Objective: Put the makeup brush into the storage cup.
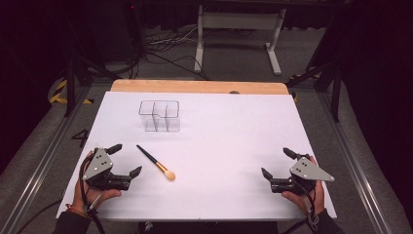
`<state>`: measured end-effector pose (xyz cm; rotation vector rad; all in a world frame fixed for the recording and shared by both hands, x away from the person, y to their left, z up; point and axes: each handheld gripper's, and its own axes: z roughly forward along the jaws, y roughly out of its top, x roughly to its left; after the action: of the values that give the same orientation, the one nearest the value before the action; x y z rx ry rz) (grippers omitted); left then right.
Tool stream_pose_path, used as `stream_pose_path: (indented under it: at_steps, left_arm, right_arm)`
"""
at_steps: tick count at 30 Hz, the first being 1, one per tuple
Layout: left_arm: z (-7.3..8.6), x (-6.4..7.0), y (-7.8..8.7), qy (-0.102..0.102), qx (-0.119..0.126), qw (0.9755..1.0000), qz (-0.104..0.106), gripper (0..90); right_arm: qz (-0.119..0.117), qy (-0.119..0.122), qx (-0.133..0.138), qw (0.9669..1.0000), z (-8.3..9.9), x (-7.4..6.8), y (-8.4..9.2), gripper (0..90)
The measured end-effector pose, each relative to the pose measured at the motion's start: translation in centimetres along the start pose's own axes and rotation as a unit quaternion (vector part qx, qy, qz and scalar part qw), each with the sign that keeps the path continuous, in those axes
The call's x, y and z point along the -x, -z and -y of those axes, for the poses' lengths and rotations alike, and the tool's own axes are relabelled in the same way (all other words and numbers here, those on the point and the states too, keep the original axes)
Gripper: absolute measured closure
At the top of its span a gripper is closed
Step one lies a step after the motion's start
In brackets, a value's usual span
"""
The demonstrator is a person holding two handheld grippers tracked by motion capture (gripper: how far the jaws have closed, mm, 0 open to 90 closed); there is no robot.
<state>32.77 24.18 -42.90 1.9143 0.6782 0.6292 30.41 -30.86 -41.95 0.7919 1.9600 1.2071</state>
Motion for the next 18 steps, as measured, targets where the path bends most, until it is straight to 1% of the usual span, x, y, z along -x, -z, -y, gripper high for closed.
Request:
stream_pose_path:
  at_steps: [3,5,7,9,11,13,14,15,16,17,18]
  left_arm:
    - [0.0,0.0,-0.1,0.005,-0.007,0.9998,0.019,4.8]
    - [0.1,0.0,-0.2,0.001,-0.011,0.9997,0.021,4.9]
    - [0.1,-0.1,-0.2,-0.001,-0.016,0.9995,0.027,4.8]
    - [-0.1,-0.1,-0.2,-0.015,-0.023,0.9992,0.029,4.8]
    - [-0.4,-0.2,-0.5,-0.026,-0.030,0.9986,0.034,4.9]
    - [-0.9,-0.1,-0.8,-0.041,-0.044,0.9973,0.041,5.0]
    - [-1.3,0.0,-1.1,-0.057,-0.058,0.9956,0.047,5.5]
    - [-1.8,0.0,-1.3,-0.075,-0.070,0.9932,0.056,5.6]
    - [-2.5,0.1,-1.7,-0.097,-0.083,0.9893,0.070,7.9]
    - [-3.1,0.0,-2.0,-0.117,-0.096,0.9854,0.078,8.1]
    - [-3.7,0.0,-2.4,-0.134,-0.112,0.9808,0.086,8.0]
  right_arm:
    - [-0.003,-0.005,-0.004,1.0000,0.1,0.1,-0.1,4.5]
    - [-0.005,-0.011,-0.008,0.9999,0.2,0.1,-0.2,4.5]
    - [-0.004,-0.007,-0.015,0.9998,0.3,0.1,-0.4,4.5]
    - [-0.005,-0.006,-0.018,0.9998,0.3,0.1,-0.5,4.6]
    - [-0.006,-0.006,-0.024,0.9997,0.4,0.1,-0.7,4.7]
    - [-0.008,-0.006,-0.027,0.9996,0.5,0.1,-0.8,4.8]
    - [-0.010,-0.008,-0.031,0.9994,0.6,0.1,-0.8,4.8]
    - [-0.010,-0.007,-0.033,0.9994,0.6,0.1,-0.9,4.8]
    - [-0.011,-0.005,-0.038,0.9992,0.7,0.0,-1.0,4.8]
    - [-0.012,-0.002,-0.040,0.9991,0.8,0.1,-1.1,4.9]
    - [-0.012,-0.002,-0.046,0.9989,0.8,0.0,-1.1,4.9]
